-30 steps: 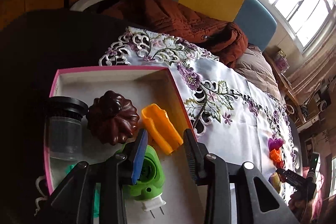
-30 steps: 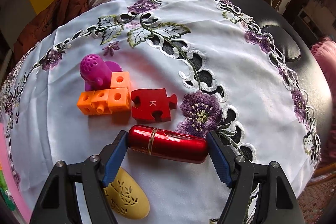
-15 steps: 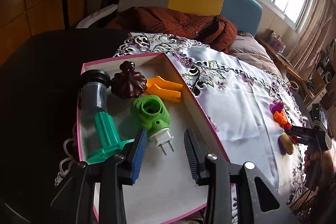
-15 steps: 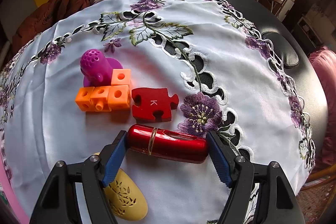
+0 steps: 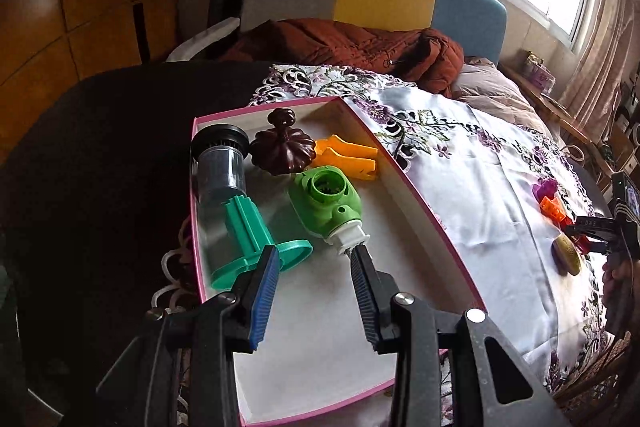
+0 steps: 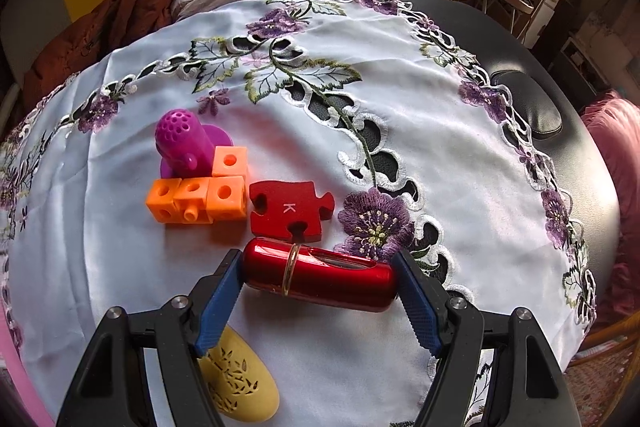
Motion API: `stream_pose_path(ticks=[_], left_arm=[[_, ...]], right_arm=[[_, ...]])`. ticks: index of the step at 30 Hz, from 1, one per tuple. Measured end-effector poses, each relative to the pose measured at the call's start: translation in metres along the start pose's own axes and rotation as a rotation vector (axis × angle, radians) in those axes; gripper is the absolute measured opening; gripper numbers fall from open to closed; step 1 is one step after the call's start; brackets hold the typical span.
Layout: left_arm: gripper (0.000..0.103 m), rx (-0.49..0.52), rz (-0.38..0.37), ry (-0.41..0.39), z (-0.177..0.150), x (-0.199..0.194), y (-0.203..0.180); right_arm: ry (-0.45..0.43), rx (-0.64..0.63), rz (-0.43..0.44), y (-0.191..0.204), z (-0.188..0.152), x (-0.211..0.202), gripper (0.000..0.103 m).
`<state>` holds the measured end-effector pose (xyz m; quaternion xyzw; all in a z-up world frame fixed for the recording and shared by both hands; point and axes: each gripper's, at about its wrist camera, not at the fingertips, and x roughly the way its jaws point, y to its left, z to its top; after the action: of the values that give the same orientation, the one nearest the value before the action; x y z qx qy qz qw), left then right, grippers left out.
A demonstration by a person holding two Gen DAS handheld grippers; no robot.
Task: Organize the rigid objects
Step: 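Lift the red cylinder with the right gripper and carry it toward the tray, then lower the red cylinder into the tray and open the right gripper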
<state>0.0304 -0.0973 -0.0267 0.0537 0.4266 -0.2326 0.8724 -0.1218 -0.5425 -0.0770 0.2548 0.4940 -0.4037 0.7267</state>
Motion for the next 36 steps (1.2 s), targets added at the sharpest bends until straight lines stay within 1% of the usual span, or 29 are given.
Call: stream_pose_path(ticks=[10,13,16,18,21,25,30,33,36], left_arm=[[0.037,-0.017,0.022,0.005,-0.005,-0.002,0.012],[0.037,-0.017,0.023,0.003,-0.007,-0.004,0.014],[0.037,-0.019,0.016,0.006,-0.008,-0.006,0.017],[0.037,-0.025,0.024,0.008,-0.009,-0.006,0.021],[0.037,-0.046,0.038,0.009,-0.011,-0.008,0.032],[0.037,-0.072,0.056,0.014,-0.016,-0.009,0.047],[0.037,-0.096,0.058,0.022,-0.021,-0.008,0.058],[0.037,-0.097,0.050,0.013,-0.021,-0.010,0.060],[0.037,-0.105,0.041,0.012,-0.022,-0.011,0.062]], right_arm=[[-0.063,0.039,0.033,-0.004,0.003,-0.011,0.075],[-0.103,0.052,0.074,-0.004,0.003,-0.020,0.075],[-0.163,0.020,0.160,0.005,0.004,-0.034,0.075],[-0.205,-0.043,0.223,0.020,0.001,-0.044,0.075],[-0.262,-0.177,0.316,0.049,-0.008,-0.062,0.075],[-0.284,-0.357,0.420,0.094,-0.030,-0.084,0.075],[-0.305,-0.617,0.548,0.164,-0.073,-0.119,0.075],[-0.312,-0.801,0.593,0.208,-0.103,-0.137,0.075],[-0.318,-0.996,0.603,0.246,-0.134,-0.151,0.075]])
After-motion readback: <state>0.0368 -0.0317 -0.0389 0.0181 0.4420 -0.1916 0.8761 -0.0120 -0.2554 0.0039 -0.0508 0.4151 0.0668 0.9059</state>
